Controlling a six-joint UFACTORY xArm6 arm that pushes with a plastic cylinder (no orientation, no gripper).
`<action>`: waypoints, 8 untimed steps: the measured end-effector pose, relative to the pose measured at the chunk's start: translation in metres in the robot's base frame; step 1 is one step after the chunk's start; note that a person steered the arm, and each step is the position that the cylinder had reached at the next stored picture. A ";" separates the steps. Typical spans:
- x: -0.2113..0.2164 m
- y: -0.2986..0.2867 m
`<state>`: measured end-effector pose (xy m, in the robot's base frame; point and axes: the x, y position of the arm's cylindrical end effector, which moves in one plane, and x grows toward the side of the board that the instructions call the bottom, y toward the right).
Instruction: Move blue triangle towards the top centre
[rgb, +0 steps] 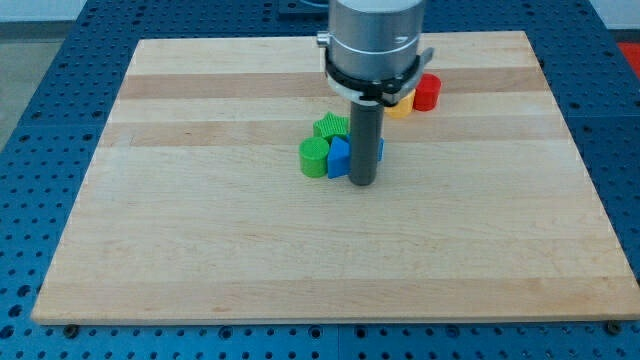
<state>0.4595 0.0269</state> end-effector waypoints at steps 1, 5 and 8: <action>-0.009 -0.001; -0.010 -0.053; -0.045 -0.021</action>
<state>0.4140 0.0063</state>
